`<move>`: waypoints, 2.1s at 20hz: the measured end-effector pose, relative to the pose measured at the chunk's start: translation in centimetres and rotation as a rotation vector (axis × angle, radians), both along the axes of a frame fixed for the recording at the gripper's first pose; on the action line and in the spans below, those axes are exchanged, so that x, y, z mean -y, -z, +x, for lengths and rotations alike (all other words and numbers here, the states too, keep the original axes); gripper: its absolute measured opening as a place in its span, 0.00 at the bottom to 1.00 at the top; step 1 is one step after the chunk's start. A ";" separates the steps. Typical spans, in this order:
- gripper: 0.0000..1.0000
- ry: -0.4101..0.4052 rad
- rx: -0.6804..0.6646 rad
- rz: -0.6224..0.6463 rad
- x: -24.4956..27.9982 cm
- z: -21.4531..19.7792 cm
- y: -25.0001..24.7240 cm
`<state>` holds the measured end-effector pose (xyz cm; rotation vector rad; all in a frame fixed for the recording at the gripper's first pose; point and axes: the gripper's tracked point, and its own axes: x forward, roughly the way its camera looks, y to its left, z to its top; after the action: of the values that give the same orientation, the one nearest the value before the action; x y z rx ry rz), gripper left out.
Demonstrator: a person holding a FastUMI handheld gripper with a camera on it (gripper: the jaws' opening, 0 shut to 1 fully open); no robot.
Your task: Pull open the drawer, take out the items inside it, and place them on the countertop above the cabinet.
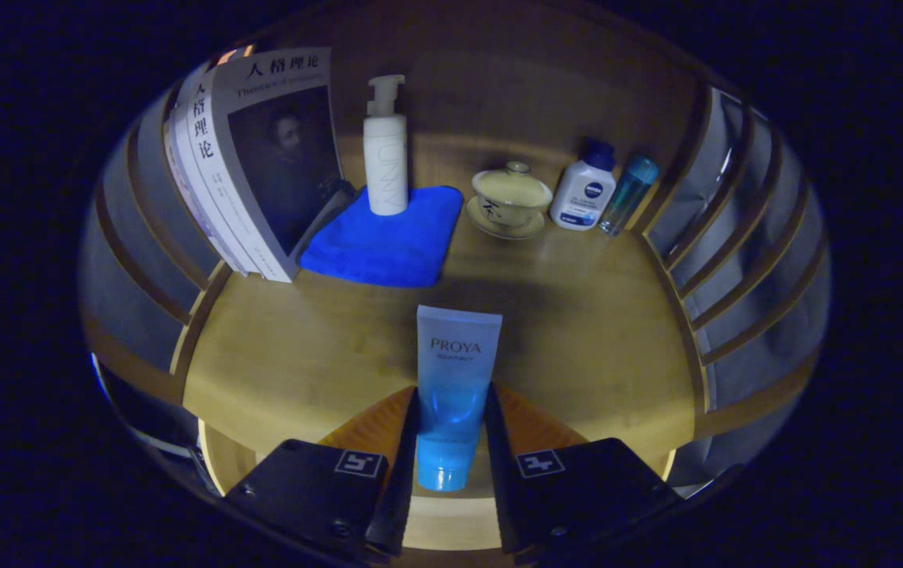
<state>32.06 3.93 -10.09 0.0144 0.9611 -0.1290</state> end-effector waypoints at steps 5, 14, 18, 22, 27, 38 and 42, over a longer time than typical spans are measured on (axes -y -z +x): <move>0.54 -0.031 0.040 0.031 -0.9 -0.4 -0.6; 0.69 -0.149 0.162 0.059 -3.4 -5.7 -4.2; 0.70 -0.201 0.203 0.076 -4.7 -8.9 -5.1; 0.70 -0.250 0.273 0.069 -5.7 -12.3 -6.0; 0.70 -0.278 0.370 0.065 -6.3 -16.3 -6.7; 1.00 -0.320 0.617 0.045 -6.2 -25.3 -8.0; 1.00 -0.316 0.686 0.063 -5.9 -27.8 -7.4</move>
<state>4.28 9.88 -2.72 -0.0343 0.2732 0.1917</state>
